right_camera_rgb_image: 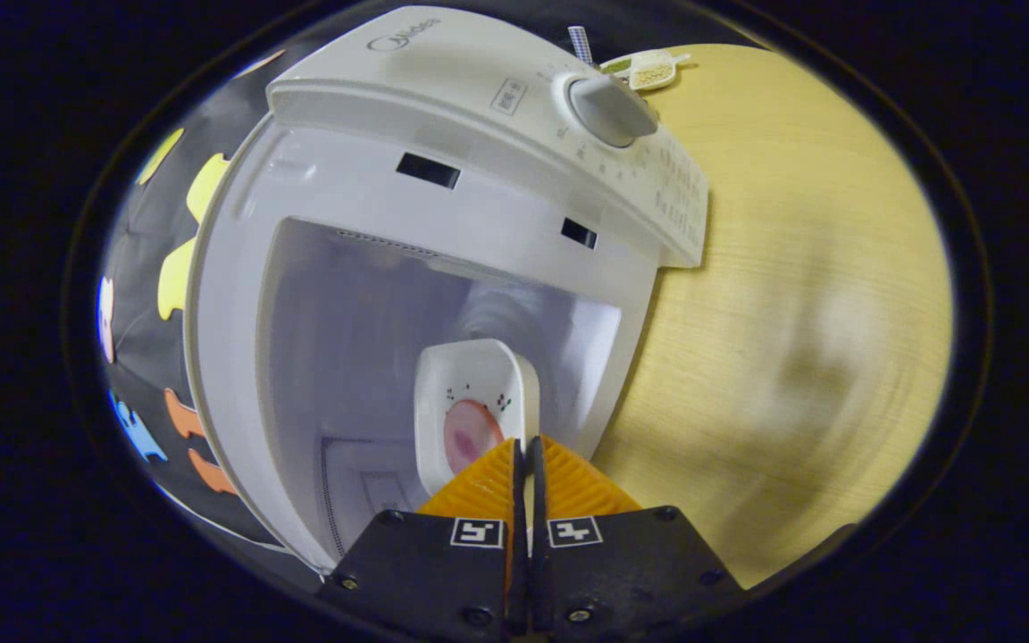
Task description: Open the microwave oven with the left hand, put the food in, and close the microwave oven.
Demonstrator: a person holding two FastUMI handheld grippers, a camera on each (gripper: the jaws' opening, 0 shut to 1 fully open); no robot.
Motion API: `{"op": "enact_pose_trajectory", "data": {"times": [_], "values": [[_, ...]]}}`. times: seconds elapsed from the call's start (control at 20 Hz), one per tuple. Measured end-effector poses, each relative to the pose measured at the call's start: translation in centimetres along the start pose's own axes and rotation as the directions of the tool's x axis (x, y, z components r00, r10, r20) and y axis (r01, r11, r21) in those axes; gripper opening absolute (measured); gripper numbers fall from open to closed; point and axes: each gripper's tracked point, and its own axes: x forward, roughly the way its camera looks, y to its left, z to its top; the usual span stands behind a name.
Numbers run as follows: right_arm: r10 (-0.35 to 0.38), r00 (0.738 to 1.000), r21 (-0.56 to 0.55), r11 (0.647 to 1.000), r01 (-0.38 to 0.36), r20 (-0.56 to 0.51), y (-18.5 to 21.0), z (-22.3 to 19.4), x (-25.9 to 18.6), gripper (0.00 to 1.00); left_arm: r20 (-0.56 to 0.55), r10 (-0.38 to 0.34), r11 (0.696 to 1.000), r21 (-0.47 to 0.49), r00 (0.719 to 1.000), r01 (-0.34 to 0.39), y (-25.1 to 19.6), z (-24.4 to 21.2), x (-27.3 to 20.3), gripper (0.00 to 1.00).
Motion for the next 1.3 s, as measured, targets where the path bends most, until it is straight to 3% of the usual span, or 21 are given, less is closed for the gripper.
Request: {"op": "enact_pose_trajectory", "data": {"times": [0.4, 0.85, 0.95, 1.0, 1.05, 1.15, 1.3], "values": [[0.001, 0.997, -0.102, 0.995, 0.006, 0.072, -0.4, 0.8, 2.8, 0.07, -0.038, -0.005, 0.999, -0.034, 0.999, 0.004, -0.3, -1.7, 1.2, 0.92], [0.007, 0.994, -0.197, 0.98, 0.015, 0.11, -0.1, 0.4, 2.2, 0.1, -0.033, -0.026, 1.0, -0.002, 0.999, 0.026, -1.6, -1.4, 0.4, 0.92], [0.026, 0.99, -0.249, 0.969, 0.01, 0.14, 0.3, 0.6, 1.4, 0.16, -0.032, -0.033, 0.999, -0.006, 0.999, 0.033, -1.9, -1.5, 0.1, 0.92], [0.039, 0.989, -0.28, 0.96, 0.003, 0.145, 0.7, 0.7, 1.0, 0.29, -0.032, -0.031, 1.0, -0.006, 0.999, 0.031, -1.6, -1.6, 0.0, 0.92], [0.056, 0.988, -0.297, 0.955, -0.01, 0.146, 1.1, 0.6, 0.5, 0.52, -0.029, -0.028, 1.0, -0.006, 0.999, 0.028, -1.6, -1.4, -0.2, 0.92], [0.074, 0.987, -0.326, 0.945, -0.024, 0.143, 1.4, 0.7, -0.7, 0.66, -0.023, -0.017, 1.0, -0.017, 1.0, 0.016, -1.0, -1.3, -0.5, 0.92], [0.103, 0.988, -0.435, 0.899, -0.042, 0.118, 1.8, 0.9, -2.7, 0.7, -0.017, -0.013, 0.999, -0.041, 1.0, 0.012, -0.6, -1.4, -0.9, 0.92]]}}
